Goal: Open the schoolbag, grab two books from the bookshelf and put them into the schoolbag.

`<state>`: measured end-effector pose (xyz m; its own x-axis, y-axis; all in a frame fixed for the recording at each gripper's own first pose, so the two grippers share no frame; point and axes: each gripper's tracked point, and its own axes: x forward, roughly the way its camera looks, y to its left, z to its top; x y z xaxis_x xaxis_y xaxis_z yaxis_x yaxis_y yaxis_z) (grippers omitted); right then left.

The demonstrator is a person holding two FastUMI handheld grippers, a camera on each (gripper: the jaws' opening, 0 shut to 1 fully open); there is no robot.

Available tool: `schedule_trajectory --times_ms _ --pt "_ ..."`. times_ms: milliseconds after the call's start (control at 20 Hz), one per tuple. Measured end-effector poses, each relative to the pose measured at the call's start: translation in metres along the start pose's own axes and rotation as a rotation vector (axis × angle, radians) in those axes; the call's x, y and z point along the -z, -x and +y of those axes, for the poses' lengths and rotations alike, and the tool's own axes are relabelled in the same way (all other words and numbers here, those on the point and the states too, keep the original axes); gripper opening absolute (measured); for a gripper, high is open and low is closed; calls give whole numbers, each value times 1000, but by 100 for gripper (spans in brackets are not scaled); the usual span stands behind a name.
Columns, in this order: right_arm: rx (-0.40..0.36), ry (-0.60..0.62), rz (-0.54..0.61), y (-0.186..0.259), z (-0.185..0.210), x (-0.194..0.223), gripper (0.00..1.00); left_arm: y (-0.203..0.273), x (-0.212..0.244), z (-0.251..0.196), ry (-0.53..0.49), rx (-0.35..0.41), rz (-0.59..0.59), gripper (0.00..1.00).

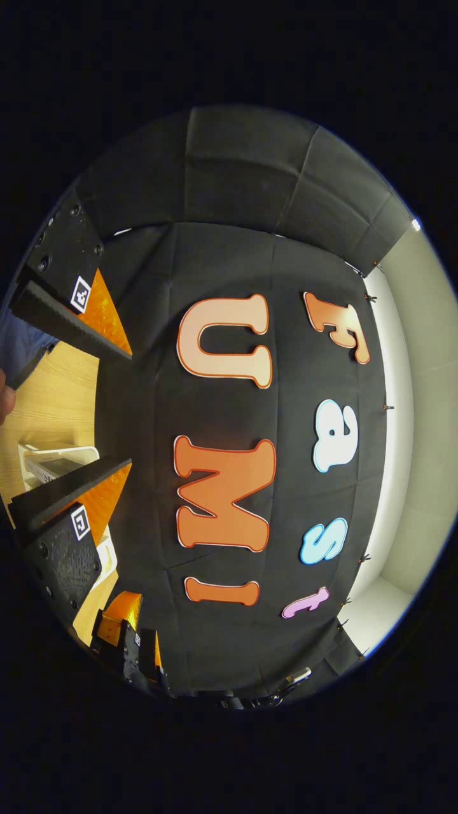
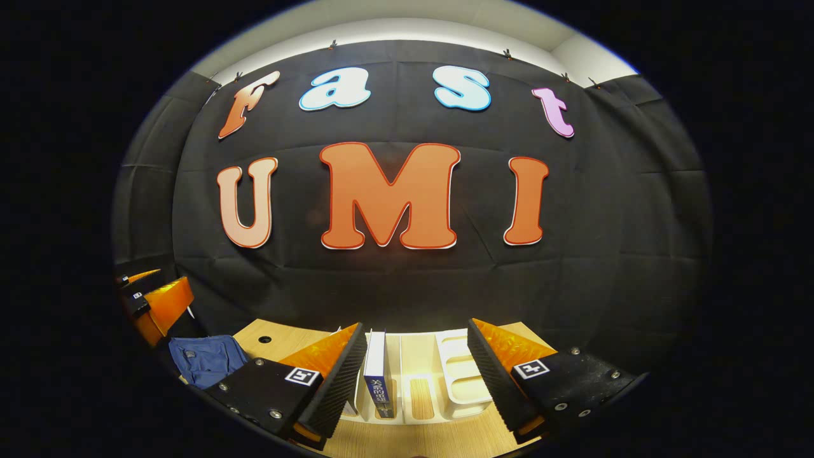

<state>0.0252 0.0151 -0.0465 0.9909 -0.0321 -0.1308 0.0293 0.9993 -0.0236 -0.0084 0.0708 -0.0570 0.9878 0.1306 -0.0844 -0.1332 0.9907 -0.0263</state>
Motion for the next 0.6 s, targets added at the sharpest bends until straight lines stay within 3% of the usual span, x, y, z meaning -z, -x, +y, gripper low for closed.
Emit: schedule_trajectory --times_ms 300,500,600 --pt "6 7 -3 -7 -6 5 95 6 58 13 -100 44 158 94" --pt "21 5 11 -13 -18 14 95 25 141 38 -211 47 444 94" --pt "35 -5 19 -17 -27 19 95 31 181 45 -242 53 533 96"
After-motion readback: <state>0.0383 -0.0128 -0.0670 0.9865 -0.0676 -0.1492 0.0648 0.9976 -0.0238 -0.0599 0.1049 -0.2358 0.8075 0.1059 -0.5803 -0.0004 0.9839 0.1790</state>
